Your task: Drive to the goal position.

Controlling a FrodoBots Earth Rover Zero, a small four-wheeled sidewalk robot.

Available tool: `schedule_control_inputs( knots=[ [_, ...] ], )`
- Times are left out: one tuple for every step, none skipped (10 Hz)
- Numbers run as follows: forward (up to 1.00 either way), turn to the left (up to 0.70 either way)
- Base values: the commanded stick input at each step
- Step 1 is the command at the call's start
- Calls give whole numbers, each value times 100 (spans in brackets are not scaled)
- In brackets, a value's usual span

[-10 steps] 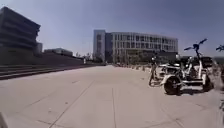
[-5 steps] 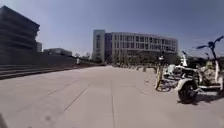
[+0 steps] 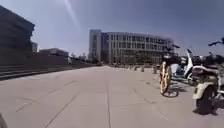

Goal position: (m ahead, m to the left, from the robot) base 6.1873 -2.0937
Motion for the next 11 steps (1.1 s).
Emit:
schedule_control_inputs(
  knots=[
    [100,0],
    [100,0],
    [100,0],
    [100,0],
    [100,0],
    [100,0],
    [100,0],
    [100,0],
    [100,0],
    [100,0],
    [100,0]
  ],
)
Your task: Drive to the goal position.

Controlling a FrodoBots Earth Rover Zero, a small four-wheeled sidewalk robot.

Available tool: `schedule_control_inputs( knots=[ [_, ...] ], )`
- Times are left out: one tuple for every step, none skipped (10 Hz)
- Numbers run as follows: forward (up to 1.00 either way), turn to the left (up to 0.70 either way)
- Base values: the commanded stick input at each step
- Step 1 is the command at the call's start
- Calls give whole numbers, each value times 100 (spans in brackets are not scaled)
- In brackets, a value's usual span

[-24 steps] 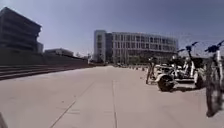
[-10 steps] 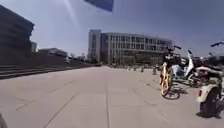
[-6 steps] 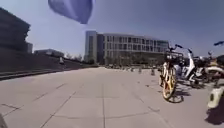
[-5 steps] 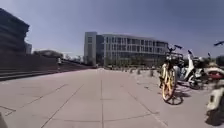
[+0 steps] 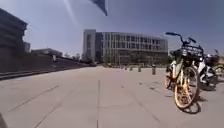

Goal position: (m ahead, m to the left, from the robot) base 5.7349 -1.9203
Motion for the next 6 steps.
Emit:
schedule_control_inputs(
  knots=[
    [100,0],
    [100,0],
    [100,-5],
    [100,-30],
    [100,-36],
    [100,-35]
  ],
)
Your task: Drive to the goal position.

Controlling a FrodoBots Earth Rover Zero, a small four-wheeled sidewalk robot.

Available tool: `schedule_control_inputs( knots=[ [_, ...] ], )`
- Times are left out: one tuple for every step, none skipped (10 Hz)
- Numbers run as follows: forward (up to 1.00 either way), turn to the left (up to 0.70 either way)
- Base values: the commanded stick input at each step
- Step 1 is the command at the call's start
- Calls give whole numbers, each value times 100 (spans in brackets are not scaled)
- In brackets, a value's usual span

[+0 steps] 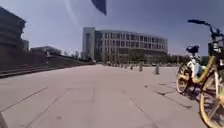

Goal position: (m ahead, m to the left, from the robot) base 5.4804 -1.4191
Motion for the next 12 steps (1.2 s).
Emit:
schedule_control_inputs(
  knots=[
    [100,-32],
    [100,-32],
    [100,-31],
    [100,-31],
    [100,-31],
    [100,-31],
    [100,-31],
    [100,-30],
    [100,-28],
    [100,0],
    [100,0],
    [100,0]
  ],
)
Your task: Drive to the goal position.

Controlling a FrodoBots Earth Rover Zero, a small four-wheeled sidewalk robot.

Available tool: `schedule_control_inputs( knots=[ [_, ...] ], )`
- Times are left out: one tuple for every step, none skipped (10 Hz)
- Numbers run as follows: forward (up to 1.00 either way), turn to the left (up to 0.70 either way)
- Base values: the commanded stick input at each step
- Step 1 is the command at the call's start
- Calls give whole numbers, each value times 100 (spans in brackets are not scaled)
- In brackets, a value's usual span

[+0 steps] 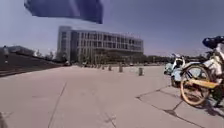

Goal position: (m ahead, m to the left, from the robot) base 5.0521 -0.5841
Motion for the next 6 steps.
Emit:
schedule_control_inputs(
  knots=[
    [100,0],
    [100,0],
    [100,0],
    [100,0],
    [100,0],
    [100,0]
  ],
)
